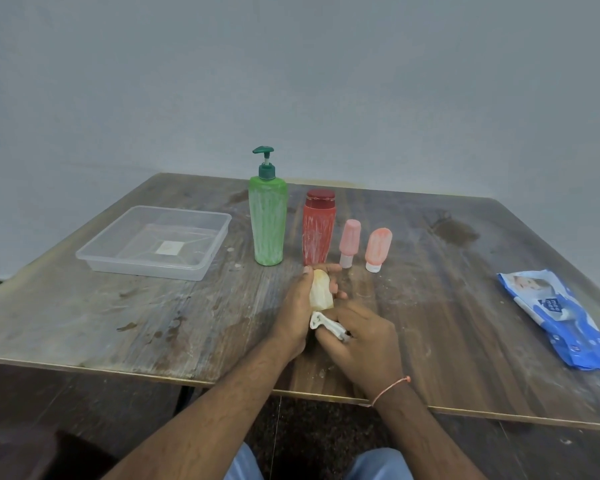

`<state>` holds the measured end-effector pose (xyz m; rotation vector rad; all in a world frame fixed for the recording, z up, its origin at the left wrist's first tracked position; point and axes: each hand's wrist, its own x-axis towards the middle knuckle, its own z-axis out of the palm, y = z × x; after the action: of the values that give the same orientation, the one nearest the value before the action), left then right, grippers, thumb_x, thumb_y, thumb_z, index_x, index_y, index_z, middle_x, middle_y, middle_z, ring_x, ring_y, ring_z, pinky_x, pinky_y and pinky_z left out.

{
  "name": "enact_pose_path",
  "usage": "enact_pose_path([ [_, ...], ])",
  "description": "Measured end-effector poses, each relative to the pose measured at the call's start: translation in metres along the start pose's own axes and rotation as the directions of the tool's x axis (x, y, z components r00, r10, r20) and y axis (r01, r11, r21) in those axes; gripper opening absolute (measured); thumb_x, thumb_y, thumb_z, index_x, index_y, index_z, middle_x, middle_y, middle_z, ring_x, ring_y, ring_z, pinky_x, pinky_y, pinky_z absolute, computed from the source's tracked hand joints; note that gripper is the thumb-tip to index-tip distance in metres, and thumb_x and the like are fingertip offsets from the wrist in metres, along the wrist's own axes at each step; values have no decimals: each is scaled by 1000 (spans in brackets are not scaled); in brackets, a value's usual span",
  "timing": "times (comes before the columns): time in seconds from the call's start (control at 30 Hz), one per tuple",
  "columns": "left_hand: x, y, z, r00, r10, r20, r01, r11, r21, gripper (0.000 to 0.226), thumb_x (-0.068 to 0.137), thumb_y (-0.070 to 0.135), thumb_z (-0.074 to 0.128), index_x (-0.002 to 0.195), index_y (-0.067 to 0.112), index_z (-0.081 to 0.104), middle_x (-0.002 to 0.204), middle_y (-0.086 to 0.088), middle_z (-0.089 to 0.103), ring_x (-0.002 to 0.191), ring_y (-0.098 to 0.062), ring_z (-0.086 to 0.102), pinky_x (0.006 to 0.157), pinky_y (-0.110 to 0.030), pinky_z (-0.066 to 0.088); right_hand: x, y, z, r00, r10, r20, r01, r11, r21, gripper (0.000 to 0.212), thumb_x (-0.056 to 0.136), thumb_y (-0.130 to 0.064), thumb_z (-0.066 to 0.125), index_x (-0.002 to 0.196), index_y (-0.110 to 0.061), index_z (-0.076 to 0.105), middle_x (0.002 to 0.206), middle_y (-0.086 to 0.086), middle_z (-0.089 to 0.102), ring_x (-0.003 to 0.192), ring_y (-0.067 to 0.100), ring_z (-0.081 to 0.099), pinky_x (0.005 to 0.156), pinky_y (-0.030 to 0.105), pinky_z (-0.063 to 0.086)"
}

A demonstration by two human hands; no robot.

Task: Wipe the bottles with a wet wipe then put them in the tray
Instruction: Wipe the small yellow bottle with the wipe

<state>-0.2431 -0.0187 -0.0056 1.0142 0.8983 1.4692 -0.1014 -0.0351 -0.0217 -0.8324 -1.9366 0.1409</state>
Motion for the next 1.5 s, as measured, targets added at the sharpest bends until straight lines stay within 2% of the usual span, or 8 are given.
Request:
enact_pose_path([
  [0.2, 3, 13, -12, 991, -118, 68, 87, 932, 353, 58, 110, 61, 24, 141, 35, 66, 132, 8, 72, 122, -9, 67, 110, -38, 49, 3, 3, -5, 991, 126, 45, -130, 986, 103, 9, 86, -19, 86, 90, -27, 83, 82, -15, 71, 75, 9, 67, 65, 35, 55],
  [0.33, -5, 21, -40, 957, -250, 147, 150, 860, 488, 43, 110, 61, 32, 144, 46, 52, 156, 12, 54, 145, -7, 49, 125, -38, 35, 6, 3, -6, 982, 155, 109, -166, 981, 101, 9, 89, -21, 85, 92, -29, 82, 80, -28, 64, 74, 2, 64, 67, 15, 45],
  [0.4, -11, 26, -48, 944, -233, 233, 82, 850, 520, 41, 111, 37, 41, 152, 43, 44, 154, 12, 56, 145, -8, 50, 122, -36, 39, 7, 2, -7, 981, 162, 110, -174, 979, 107, 11, 89, -21, 85, 88, -31, 80, 77, -29, 60, 72, 4, 62, 65, 13, 41],
  [0.53, -18, 27, -56, 924, -229, 305, -24, 764, 645, 86, 91, 5, 66, 165, 29, 29, 148, 8, 62, 136, -12, 60, 115, -41, 48, 10, -1, -8, 972, 218, 92, -229, 963, 140, 28, 91, -22, 85, 80, -43, 69, 73, -28, 60, 70, 5, 62, 62, 9, 37],
  [0.73, -22, 19, -46, 969, -84, 232, -98, 731, 675, 88, 86, 18, 87, 157, 33, 38, 129, 12, 74, 116, -11, 72, 99, -41, 58, 10, 1, -7, 955, 279, 102, -295, 934, 203, 14, 92, -19, 84, 87, -32, 80, 82, -18, 70, 80, 12, 68, 63, 18, 48],
  [0.93, -21, 19, -49, 991, -95, 94, 20, 802, 597, 67, 91, 11, 82, 150, 24, 53, 130, 9, 75, 120, -10, 71, 111, -44, 54, 10, 7, -5, 923, 384, 8, -377, 902, 208, 18, 92, -24, 82, 79, -19, 71, 74, -6, 62, 70, 18, 60, 58, 43, 50],
  [1.27, -28, 24, -45, 990, -125, 73, 63, 826, 560, 56, 96, 9, 77, 147, 22, 57, 131, 9, 75, 121, -13, 72, 113, -48, 52, 10, -2, -8, 954, 298, 15, -296, 935, 194, 27, 90, -22, 86, 83, -42, 69, 78, -21, 64, 77, 7, 65, 60, 12, 44],
  [1.5, -28, 21, -46, 988, -130, 86, 57, 814, 578, 60, 93, 9, 81, 147, 24, 59, 125, 6, 77, 113, -17, 76, 108, -50, 56, 12, 5, -7, 892, 443, -90, -429, 892, 141, 14, 93, -34, 81, 83, -29, 72, 76, -15, 68, 76, 9, 66, 55, 22, 50],
])
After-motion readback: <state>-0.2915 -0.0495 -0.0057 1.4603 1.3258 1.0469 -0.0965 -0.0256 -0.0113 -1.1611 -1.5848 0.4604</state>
